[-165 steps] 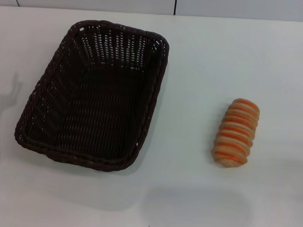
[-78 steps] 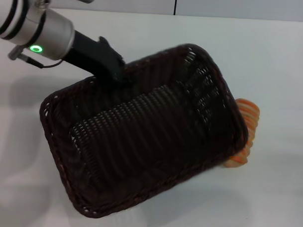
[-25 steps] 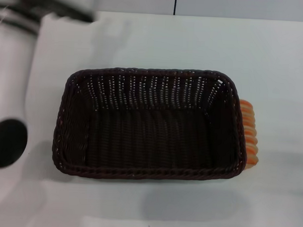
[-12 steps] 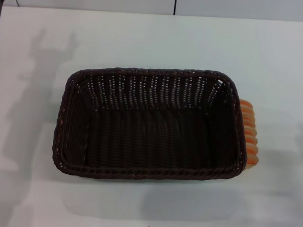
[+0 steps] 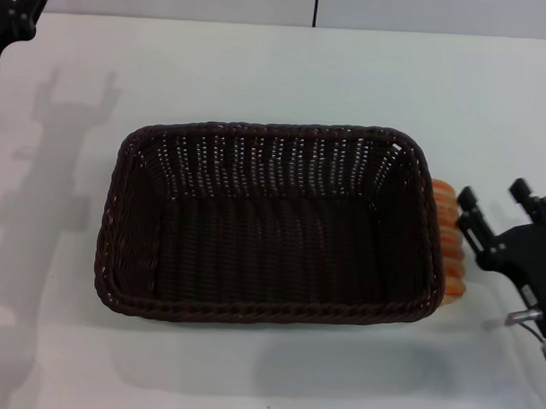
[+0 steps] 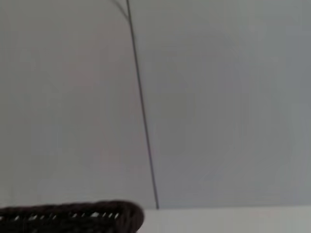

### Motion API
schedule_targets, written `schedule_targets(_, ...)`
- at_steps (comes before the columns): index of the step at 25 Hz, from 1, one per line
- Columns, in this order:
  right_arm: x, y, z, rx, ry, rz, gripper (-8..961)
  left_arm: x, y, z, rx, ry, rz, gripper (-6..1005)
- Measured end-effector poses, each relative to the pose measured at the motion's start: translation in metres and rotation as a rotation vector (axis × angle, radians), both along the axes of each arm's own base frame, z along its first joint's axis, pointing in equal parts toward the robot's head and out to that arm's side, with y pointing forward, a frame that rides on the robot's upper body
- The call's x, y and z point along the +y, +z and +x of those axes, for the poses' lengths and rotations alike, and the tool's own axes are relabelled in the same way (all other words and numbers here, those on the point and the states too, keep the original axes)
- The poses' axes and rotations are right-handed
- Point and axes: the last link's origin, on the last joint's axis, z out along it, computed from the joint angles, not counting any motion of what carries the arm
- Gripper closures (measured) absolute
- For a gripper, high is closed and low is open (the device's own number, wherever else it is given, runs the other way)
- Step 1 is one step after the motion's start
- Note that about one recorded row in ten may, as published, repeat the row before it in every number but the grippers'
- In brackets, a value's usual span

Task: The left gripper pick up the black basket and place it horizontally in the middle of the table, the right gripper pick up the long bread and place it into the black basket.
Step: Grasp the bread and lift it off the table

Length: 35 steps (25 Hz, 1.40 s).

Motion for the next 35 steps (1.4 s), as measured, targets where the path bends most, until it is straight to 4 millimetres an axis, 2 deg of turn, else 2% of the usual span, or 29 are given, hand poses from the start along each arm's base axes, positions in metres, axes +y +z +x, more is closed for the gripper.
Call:
schedule_targets(15,0.013,-0.023,-0.004,-0.043,-0.022,-0.146,338,0.003,-0.002,0.004,0.008,-0.011,-0.010,140)
schedule_targets(24,0.011,-0.027,-0.002,-0.051,-0.032,-0.183,343,0.003,-0.006,0.006,0.018,-0.020,-0.023,140)
schedule_targets(26,0.004,-0.021,0.000,-0.028,-0.029,-0.136,344,0.003,-0.006,0.006,0.018,-0.021,-0.026,140)
schedule_targets(27,-0.002,-0.010,0.002,0.001,-0.031,-0.063,345,0.003,-0.006,0.006,0.018,-0.021,-0.026,140)
schedule_targets(28,-0.002,-0.010,0.002,0.001,-0.031,-0.063,345,0.003,-0.006,0.006,0.018,-0.021,-0.026,140)
schedule_targets(30,-0.011,0.009,0.007,0.044,-0.048,0.066,356,0.003,-0.007,0.007,0.019,-0.022,-0.027,140)
schedule_targets(31,-0.011,0.009,0.007,0.044,-0.048,0.066,367,0.003,-0.007,0.006,0.019,-0.022,-0.027,140)
schedule_targets(34,-0.023,0.029,0.009,0.072,-0.035,0.200,399,0.002,-0.006,0.006,0.019,-0.022,-0.027,140)
schedule_targets(35,-0.034,0.042,0.005,0.091,0.010,0.283,409,0.002,-0.006,0.006,0.020,-0.021,-0.027,140)
